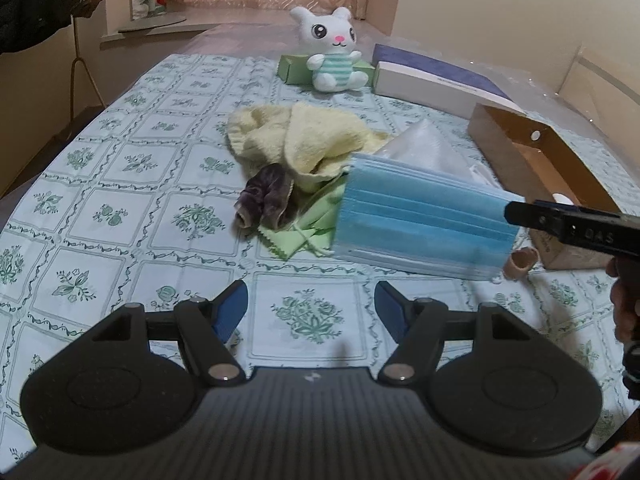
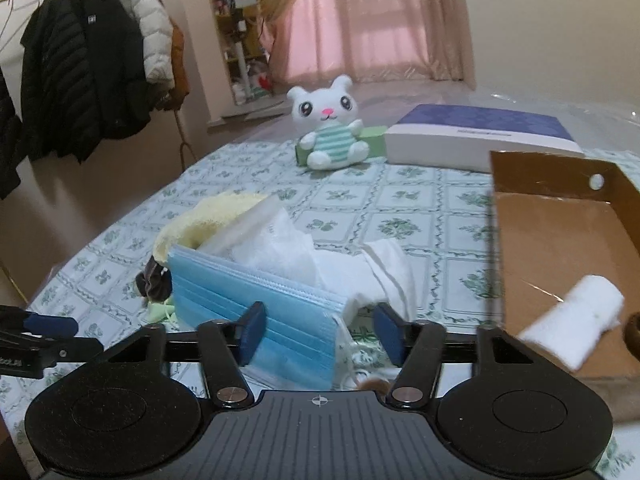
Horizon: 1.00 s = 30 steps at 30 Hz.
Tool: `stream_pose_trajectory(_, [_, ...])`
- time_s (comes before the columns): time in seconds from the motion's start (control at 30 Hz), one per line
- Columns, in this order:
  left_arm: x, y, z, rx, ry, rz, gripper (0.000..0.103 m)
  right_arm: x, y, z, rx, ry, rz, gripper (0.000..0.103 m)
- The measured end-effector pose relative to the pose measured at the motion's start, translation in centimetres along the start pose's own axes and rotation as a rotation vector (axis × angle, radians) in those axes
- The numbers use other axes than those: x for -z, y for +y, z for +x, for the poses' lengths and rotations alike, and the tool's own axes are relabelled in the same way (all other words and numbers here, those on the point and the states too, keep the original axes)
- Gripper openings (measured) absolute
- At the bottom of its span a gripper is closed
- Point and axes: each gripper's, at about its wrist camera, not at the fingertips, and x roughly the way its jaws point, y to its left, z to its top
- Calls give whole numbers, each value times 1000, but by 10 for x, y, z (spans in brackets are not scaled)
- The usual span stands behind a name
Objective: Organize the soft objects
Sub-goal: 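Grasp the blue face mask with the right gripper and lift it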
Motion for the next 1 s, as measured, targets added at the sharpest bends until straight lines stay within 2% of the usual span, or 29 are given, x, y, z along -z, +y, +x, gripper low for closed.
stream_pose_trajectory(0.03, [0,2,1,-3,2,-3,67,0,2,4,-8,5,-6,32])
stream_pose_trajectory(0.07, [1,3,1,-6,5,-6,67,0,3,5,-13,7,-11,23])
stream_pose_trajectory(0.1, [1,5,1,-9,6,-9,67,0,5,5,-13,8,-19,7])
stream_pose_trajectory(0.13, [2,6,1,-12,6,-11,67,1,8,3,-19,5,-25,2])
stream_pose_trajectory(0.37, [5,11,-5,-12,-1,-25,67,13,20,-36,-47,9,106,1])
stream_pose_trajectory(0.57, [10,10,-11,-1,-3,-19,67,56,13,-73,19,115,256,1])
stream_pose_trajectory(0.67, [13,9,-13,3,1,-16,67,73,6,-83,54,169,292,2])
stream_pose_trajectory(0.77, [17,7,-14,5,5,-6,67,81,0,-91,49,191,313,3])
stream_pose_trajectory(0.8, [18,6,-15,5,8,-3,67,80,0,-92,52,195,299,11])
stream_pose_trajectory(0.83, [19,6,-15,5,11,-2,67,78,2,-92,58,192,265,38])
stream_pose_trajectory(0.87, [21,6,-15,3,15,-2,67,76,5,-92,64,183,236,56])
stream_pose_trajectory(0.9, [22,7,-16,2,18,-2,67,74,9,-94,75,154,210,82])
stream_pose_trajectory(0.93, [23,7,-16,1,20,-2,67,74,13,-95,76,123,190,86])
stream_pose_trajectory(1.0, [26,8,-16,-2,26,-2,67,73,20,-88,55,121,137,86])
